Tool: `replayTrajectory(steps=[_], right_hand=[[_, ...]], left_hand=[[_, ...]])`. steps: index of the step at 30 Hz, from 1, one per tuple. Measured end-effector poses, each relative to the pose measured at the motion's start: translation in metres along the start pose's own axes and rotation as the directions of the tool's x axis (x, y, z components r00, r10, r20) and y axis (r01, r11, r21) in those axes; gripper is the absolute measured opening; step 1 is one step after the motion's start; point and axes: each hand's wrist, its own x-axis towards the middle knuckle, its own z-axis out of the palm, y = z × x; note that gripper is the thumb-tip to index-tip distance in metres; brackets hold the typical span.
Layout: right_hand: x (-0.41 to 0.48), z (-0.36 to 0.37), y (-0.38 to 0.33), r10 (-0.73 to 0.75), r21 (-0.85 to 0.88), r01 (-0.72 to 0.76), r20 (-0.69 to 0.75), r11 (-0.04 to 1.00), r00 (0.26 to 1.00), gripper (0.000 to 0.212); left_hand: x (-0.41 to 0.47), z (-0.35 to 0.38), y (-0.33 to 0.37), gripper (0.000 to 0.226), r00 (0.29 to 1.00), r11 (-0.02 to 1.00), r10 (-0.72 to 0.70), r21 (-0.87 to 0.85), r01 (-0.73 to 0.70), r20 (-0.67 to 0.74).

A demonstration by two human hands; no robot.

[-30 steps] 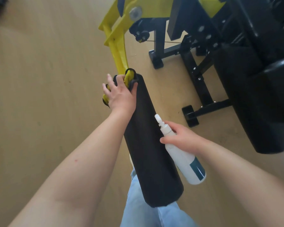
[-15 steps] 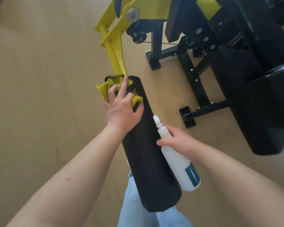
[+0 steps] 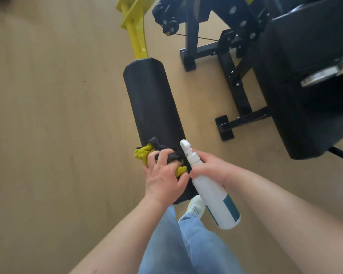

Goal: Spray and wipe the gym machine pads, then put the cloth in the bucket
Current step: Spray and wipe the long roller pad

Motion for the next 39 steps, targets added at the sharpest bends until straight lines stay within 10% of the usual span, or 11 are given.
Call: replayTrajectory(steps=[11,21,39], right_hand=[[-0.031,0.009,0.0,0.097,-0.01,-0.098,-0.071,0.995,0.993,0.025],[-0.036,0.019,-0.032,0.016,-0.117,-0.029,-0.105,0.993,0.994,0.032],[0.041,-0.002,-0.15,-0.076,-0.04,0.069,-0.199,0.997,0.977,0.026]], left_hand=[[-0.087,0.0,-0.003,0.025,0.973,0.975,0.211,-0.085,-0.204,0.092],[-0.025,-0.04,-0.028,0.025,0.966,0.82,-0.249,-0.514,0.251,0.073],[0.116,-0.105,-0.053,0.037,0.871,0.662,-0.484,-0.687,0.3,-0.086]])
